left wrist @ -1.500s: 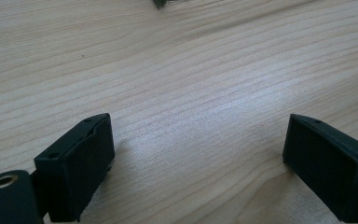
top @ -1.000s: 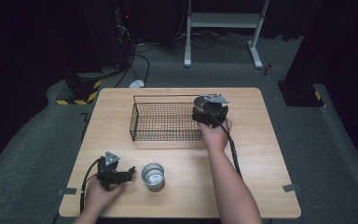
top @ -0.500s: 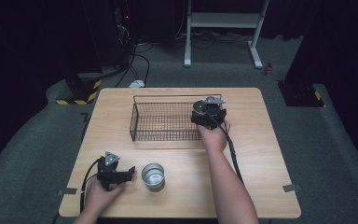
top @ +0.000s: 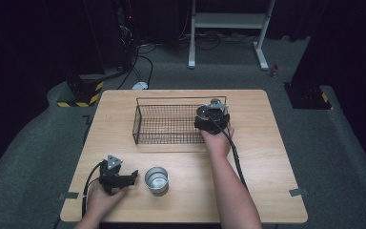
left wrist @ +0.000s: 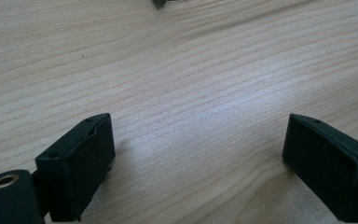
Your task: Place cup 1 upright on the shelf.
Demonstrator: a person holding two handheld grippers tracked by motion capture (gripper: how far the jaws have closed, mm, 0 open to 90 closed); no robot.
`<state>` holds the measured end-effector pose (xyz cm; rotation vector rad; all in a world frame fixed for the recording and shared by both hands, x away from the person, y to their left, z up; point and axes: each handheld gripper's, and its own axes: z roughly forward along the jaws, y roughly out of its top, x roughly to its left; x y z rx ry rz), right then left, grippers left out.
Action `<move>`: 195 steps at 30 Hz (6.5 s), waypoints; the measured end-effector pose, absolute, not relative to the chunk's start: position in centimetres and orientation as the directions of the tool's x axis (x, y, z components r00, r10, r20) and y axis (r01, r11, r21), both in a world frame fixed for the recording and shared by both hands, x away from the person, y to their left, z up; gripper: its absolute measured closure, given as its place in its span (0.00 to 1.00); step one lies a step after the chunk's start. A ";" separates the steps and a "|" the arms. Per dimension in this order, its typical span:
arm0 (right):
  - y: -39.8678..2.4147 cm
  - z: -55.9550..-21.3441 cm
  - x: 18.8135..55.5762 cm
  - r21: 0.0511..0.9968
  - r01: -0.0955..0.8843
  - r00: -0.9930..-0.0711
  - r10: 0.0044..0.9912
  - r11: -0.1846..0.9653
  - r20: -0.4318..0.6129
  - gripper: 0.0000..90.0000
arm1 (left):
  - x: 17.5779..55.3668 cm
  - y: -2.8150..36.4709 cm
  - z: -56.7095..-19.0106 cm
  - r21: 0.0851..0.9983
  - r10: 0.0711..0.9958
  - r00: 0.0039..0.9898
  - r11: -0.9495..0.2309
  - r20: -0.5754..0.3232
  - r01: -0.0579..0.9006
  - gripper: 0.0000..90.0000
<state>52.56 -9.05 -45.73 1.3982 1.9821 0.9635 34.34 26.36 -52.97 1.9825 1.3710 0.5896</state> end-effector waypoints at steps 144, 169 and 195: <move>-14.5 -52.6 34.0 0.701 0.627 -0.461 0.887 0.339 -0.016 0.13 | 34.3 25.9 -53.0 0.712 0.961 0.276 -0.194 0.000 0.675 0.05; -14.2 -52.6 34.1 0.702 0.632 -0.449 0.893 0.328 -0.013 0.13 | 34.1 26.9 -51.8 0.713 0.904 0.426 -0.273 -0.039 0.645 0.04; -14.2 -52.6 34.1 0.702 0.632 -0.449 0.893 0.327 -0.012 0.13 | 31.4 26.4 -47.1 0.854 0.857 0.515 -0.275 0.010 0.441 0.00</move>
